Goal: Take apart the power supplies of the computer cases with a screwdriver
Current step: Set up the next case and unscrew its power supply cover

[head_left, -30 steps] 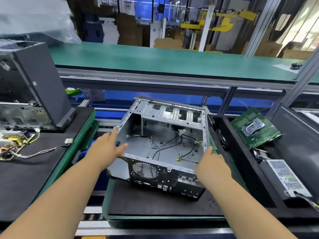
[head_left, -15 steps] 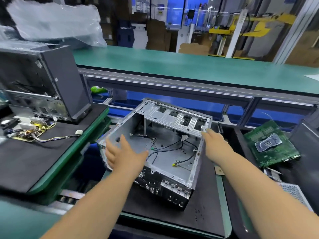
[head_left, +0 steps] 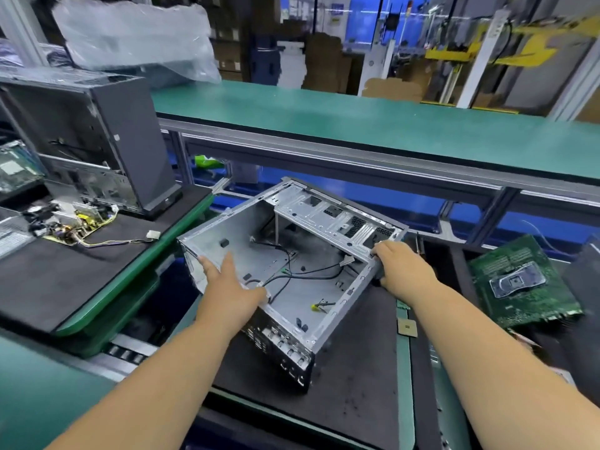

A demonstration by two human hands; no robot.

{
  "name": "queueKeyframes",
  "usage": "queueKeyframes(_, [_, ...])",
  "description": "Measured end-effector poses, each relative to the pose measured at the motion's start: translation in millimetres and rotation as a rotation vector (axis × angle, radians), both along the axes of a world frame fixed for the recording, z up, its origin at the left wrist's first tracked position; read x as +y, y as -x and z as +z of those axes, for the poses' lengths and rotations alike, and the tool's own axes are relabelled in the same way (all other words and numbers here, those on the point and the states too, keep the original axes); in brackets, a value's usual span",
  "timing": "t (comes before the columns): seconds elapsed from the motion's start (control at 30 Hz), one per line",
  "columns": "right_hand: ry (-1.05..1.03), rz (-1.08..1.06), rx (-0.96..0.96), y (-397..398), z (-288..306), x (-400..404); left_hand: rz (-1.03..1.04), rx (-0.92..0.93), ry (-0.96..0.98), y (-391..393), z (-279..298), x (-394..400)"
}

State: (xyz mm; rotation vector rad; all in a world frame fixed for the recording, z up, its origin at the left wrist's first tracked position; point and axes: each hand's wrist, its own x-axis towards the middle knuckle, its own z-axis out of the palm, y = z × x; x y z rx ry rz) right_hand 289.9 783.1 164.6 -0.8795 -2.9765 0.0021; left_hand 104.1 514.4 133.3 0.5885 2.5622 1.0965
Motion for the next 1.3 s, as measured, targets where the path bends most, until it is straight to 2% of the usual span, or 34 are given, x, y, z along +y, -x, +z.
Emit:
queueKeyframes(0.17, [-0.03, -0.057, -0.023, -7.5, -2.5, -19.3, -0.1, 0.016, -0.001, 40.3, -1.7, 1.9])
queueKeyframes(0.4, [-0.048, -0.158, 0.018, -5.9, 6.0, -58.4, -0.366, 0.002, 0.0, 106.2, 1.9, 14.8])
queueKeyframes(0.53, [-0.078, -0.243, -0.02, 3.4, 13.4, -85.5, -0.508, -0.03, -0.021, 139.8, 0.8, 25.0])
queueKeyframes(0.67, [-0.122, -0.3, -0.109, 12.3, 18.7, -109.9, -0.616, 0.086, 0.016, 167.6, 6.2, 30.5])
queueKeyframes(0.83, [-0.112, -0.3, -0.258, 15.8, 23.4, -132.2, -0.552, 0.237, 0.057, 161.0, 9.2, 34.0])
queueKeyframes(0.9, [-0.054, -0.312, -0.275, 14.3, 32.5, -129.8, -0.529, 0.187, 0.013, 144.4, 12.7, 33.6])
queueKeyframes(1.0, [0.041, -0.338, -0.175, 9.9, 49.7, -109.5, -0.514, 0.076, -0.03, 114.3, 24.7, 27.7])
queueKeyframes(1.2, [0.051, -0.344, -0.02, 0.7, 41.9, -35.9, -0.376, 0.211, 0.389, 43.0, 29.3, 17.2])
queueKeyframes(1.3, [0.091, -0.291, 0.009, 0.2, 27.9, -6.3, -0.256, 0.152, 0.48, 13.6, 23.7, 17.0])
